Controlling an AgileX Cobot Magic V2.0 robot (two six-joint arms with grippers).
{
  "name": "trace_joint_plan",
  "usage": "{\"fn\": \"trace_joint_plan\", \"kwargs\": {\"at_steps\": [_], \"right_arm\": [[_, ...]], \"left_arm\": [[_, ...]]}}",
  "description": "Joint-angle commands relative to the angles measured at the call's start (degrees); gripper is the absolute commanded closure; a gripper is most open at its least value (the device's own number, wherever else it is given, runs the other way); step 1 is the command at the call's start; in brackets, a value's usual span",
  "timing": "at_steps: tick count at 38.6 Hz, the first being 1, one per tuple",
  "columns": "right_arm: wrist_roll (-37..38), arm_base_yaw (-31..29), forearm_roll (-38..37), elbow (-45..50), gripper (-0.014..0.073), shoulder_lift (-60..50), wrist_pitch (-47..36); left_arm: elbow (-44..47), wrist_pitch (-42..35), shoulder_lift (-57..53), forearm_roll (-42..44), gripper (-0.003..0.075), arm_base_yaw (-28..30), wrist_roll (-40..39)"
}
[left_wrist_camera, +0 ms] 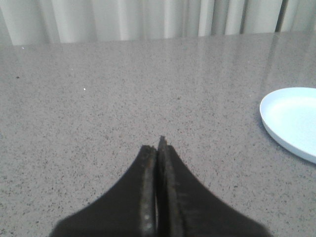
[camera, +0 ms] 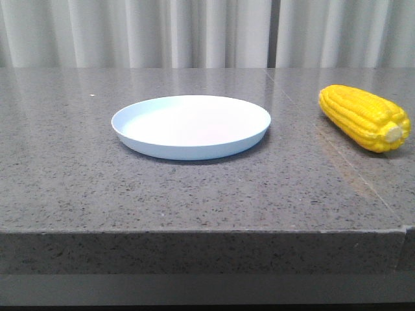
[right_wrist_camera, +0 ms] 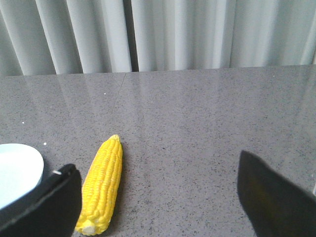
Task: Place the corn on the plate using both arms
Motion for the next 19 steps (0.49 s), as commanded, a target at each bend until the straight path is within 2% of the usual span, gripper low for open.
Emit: {"fn": "trace_joint_plan", "kwargs": {"at_steps": [1, 13, 19], "right_arm": [[-0.3, -0.1, 0.3, -2.1, -0.0066, 0.8, -5.0], [-0.3, -0.1, 1.8, -2.2, -0.0066, 2.1, -5.4], [-0.3, -0.1, 4.2, -6.7, -0.0066, 11.2, -1.6]], "left_arm": [[-1.4, -4.4, -0.1, 0.6, 0.0741, 0.0, -0.5], [-1.4, -3.7, -0.1, 0.4, 0.0741, 0.0, -0.5], [-1.4, -3.7, -0.1, 0.4, 0.0741, 0.0, -0.5]]}}
